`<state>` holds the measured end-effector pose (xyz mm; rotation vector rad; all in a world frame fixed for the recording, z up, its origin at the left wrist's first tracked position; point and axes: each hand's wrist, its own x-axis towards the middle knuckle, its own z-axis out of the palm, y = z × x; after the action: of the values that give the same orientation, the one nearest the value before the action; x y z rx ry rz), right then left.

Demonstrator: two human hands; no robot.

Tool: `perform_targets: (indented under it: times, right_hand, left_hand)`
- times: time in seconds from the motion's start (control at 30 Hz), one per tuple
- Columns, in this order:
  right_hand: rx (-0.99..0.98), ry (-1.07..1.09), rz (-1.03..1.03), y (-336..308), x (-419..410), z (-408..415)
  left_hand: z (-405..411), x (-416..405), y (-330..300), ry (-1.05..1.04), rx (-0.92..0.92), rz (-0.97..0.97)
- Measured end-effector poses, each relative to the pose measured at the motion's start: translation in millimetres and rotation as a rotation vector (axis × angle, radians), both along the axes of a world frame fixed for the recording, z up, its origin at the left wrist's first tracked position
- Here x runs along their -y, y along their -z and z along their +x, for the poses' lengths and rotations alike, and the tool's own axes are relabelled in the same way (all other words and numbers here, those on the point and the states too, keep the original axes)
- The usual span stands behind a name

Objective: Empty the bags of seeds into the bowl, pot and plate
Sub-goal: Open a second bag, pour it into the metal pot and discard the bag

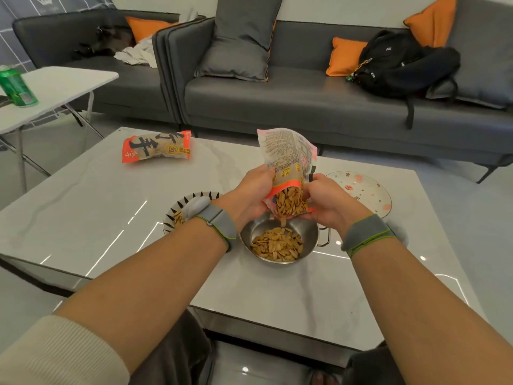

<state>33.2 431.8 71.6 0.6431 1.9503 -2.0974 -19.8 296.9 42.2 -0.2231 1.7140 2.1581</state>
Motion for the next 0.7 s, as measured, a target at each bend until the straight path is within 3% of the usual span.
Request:
perform_targets:
  times: [0.53,0.7]
  right_hand:
    - [0.031,-0.007,0.206,3,25,-2]
    - [0.042,-0.018,0.148,6,18,-8]
  left_hand:
    - [6,17,20,0.049,-0.009,-0.072]
    - [-1,20,22,0.052,-0.035,-0.082]
